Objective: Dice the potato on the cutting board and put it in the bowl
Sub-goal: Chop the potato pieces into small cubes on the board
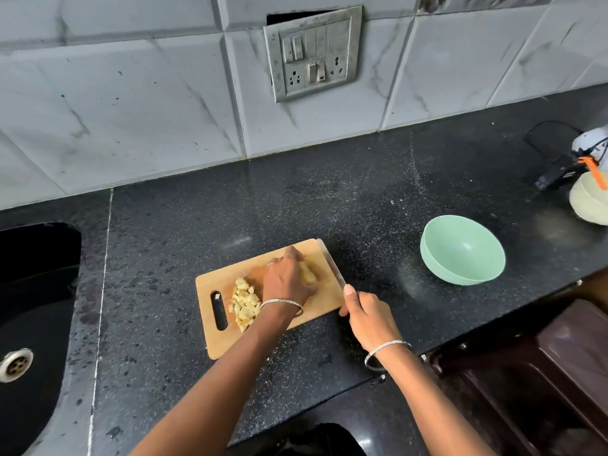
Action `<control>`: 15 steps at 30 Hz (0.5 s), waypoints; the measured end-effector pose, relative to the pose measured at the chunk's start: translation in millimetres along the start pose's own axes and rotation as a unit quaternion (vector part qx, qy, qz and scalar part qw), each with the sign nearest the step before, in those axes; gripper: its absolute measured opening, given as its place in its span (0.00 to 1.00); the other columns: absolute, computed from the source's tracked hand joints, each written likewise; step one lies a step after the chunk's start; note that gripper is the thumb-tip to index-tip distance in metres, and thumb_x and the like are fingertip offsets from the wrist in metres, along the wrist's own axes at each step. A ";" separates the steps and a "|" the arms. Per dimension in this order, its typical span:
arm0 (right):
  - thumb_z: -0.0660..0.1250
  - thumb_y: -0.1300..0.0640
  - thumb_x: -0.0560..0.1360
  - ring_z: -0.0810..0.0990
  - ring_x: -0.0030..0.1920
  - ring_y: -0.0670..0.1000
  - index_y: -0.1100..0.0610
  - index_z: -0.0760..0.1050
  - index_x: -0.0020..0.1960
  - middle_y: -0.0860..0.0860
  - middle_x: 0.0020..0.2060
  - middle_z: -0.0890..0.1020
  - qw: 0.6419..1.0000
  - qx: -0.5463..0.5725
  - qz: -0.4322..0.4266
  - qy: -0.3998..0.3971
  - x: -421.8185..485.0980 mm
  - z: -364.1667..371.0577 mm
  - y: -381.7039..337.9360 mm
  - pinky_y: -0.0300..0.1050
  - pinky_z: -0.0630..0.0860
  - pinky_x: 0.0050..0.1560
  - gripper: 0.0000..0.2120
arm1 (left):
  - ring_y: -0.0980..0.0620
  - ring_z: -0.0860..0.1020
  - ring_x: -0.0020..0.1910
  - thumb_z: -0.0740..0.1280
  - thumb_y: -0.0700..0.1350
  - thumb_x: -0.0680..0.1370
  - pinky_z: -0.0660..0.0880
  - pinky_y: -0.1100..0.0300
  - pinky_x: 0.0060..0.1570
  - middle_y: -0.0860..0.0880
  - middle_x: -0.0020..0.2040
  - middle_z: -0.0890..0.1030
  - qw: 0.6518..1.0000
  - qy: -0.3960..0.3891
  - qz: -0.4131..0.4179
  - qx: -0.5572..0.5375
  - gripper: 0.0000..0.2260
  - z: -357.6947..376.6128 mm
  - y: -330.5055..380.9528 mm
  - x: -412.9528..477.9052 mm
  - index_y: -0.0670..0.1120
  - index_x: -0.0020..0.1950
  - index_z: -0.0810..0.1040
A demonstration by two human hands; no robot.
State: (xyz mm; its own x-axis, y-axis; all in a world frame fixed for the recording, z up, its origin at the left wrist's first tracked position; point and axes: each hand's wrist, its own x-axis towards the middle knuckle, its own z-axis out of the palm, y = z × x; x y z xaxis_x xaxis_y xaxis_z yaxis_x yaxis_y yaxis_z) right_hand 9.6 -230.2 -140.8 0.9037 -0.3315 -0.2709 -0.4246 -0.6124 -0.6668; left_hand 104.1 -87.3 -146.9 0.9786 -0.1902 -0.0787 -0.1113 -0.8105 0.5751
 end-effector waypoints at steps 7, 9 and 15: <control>0.49 0.44 0.83 0.79 0.49 0.60 0.57 0.79 0.46 0.57 0.44 0.83 0.997 -0.053 -0.050 -0.030 -21.5 26.6 -9.2 0.52 0.73 0.50 0.25 | 0.50 0.80 0.51 0.79 0.45 0.65 0.74 0.59 0.52 0.50 0.54 0.82 1.000 -0.013 0.005 -0.018 0.26 -8.2 -19.9 -14.8 0.49 0.61 0.74; 0.49 0.43 0.82 0.79 0.50 0.61 0.58 0.78 0.48 0.57 0.45 0.82 0.997 -0.062 -0.045 -0.032 -21.9 32.7 -7.8 0.51 0.72 0.48 0.25 | 0.49 0.80 0.53 0.80 0.45 0.64 0.77 0.56 0.54 0.49 0.55 0.82 0.999 -0.011 0.007 -0.042 0.30 -7.4 -21.8 -17.0 0.49 0.63 0.74; 0.48 0.44 0.83 0.79 0.48 0.61 0.58 0.77 0.48 0.58 0.45 0.82 0.996 -0.070 -0.048 -0.025 -21.4 32.9 -11.7 0.51 0.71 0.46 0.25 | 0.51 0.81 0.53 0.79 0.41 0.65 0.77 0.55 0.56 0.51 0.59 0.82 0.999 -0.024 0.028 -0.035 0.30 -12.4 -22.0 -16.7 0.49 0.65 0.77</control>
State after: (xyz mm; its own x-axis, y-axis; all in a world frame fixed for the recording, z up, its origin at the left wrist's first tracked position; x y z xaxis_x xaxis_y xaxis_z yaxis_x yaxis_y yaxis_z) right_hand -2.9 -192.4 -150.0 0.9410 -0.2322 -0.2463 -0.3356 -0.7356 -0.5885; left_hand 92.4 -59.4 -148.2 0.9616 -0.2615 -0.0838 -0.1508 -0.7578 0.6349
